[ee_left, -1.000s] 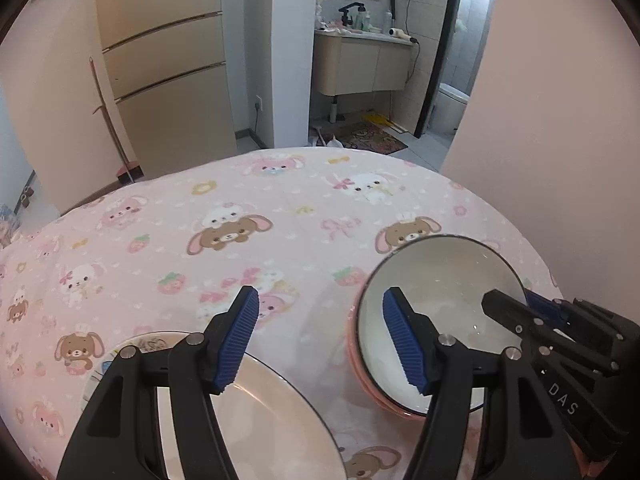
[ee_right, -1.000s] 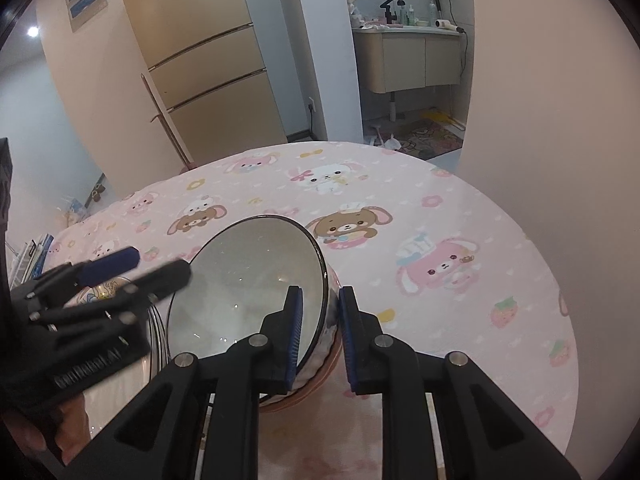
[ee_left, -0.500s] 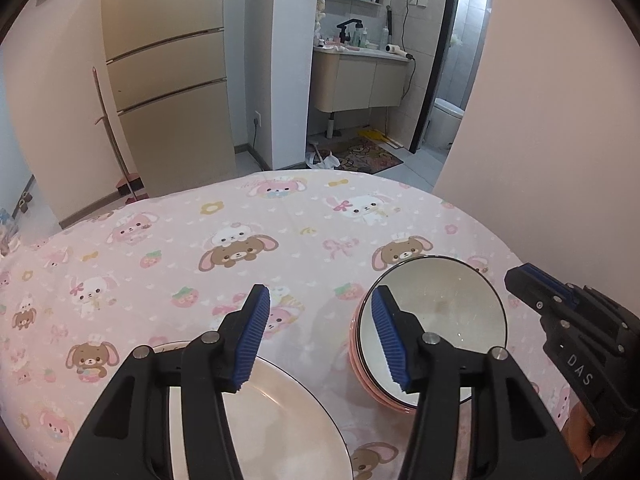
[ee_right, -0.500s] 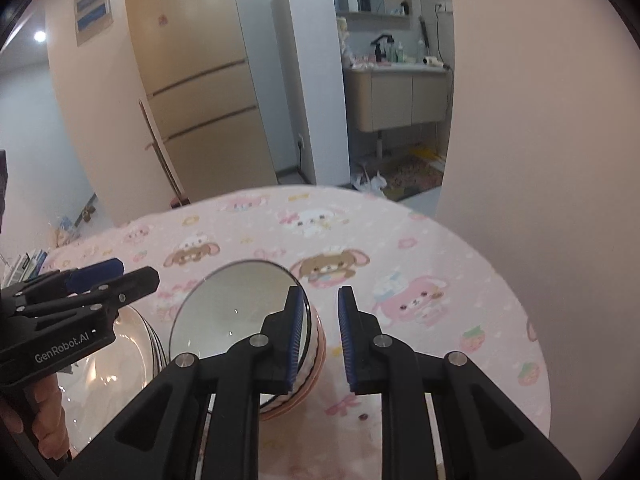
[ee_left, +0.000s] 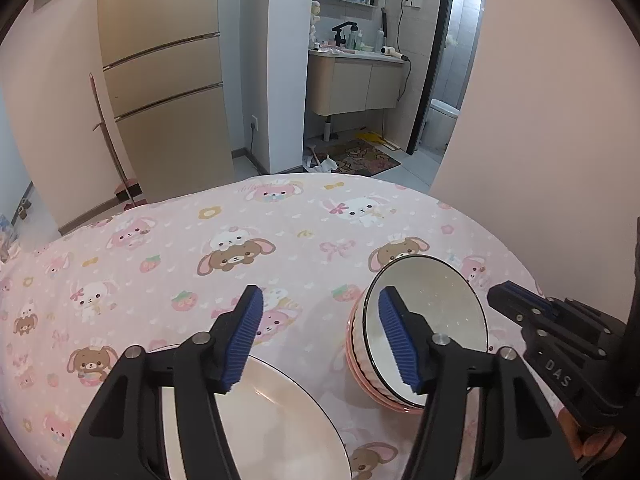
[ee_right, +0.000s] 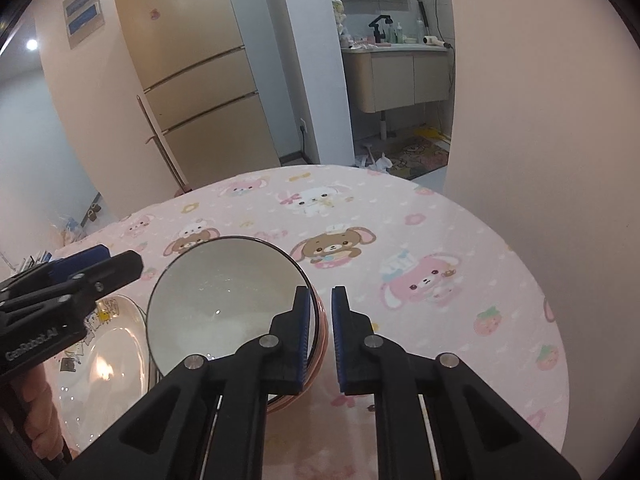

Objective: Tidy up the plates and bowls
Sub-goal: 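Lower the white bowl onto the pink bowls and open both grippers, then clamp the stacked bowls' rim with the left gripper while the right gripper clamps it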

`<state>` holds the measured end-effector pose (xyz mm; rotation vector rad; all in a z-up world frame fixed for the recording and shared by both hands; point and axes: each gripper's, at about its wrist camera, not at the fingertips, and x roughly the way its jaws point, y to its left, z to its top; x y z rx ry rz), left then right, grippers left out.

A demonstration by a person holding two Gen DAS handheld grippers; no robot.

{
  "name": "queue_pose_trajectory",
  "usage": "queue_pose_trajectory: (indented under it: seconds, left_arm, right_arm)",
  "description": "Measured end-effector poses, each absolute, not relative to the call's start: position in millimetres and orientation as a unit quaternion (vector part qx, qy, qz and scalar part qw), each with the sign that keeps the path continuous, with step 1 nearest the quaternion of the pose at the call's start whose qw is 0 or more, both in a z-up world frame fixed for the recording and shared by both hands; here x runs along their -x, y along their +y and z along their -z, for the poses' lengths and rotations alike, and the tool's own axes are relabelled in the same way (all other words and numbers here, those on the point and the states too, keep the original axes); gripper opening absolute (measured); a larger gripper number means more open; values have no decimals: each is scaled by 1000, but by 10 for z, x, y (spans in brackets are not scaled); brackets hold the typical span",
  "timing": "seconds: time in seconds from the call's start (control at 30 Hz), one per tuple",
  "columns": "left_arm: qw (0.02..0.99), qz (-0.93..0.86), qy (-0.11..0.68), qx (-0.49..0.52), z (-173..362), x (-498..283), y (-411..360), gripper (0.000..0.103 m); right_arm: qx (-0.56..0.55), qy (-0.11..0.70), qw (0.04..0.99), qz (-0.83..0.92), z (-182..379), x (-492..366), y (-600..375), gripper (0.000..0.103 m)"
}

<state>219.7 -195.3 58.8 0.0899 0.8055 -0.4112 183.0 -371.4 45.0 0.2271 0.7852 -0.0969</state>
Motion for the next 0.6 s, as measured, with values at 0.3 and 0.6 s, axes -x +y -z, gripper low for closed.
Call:
queue_pose_trajectory:
  seconds: [0.3,0.6]
  left_arm:
    - [899,218,374,-60,-537,-2148,-2046,67]
    - [888,257,368,-103,-702,-2276,-2190,96]
  right_arm:
    - [-118,379,917,42,-461,-1740,-3782,12]
    - [-158,364,917,40,-576,-1633,-3976,13]
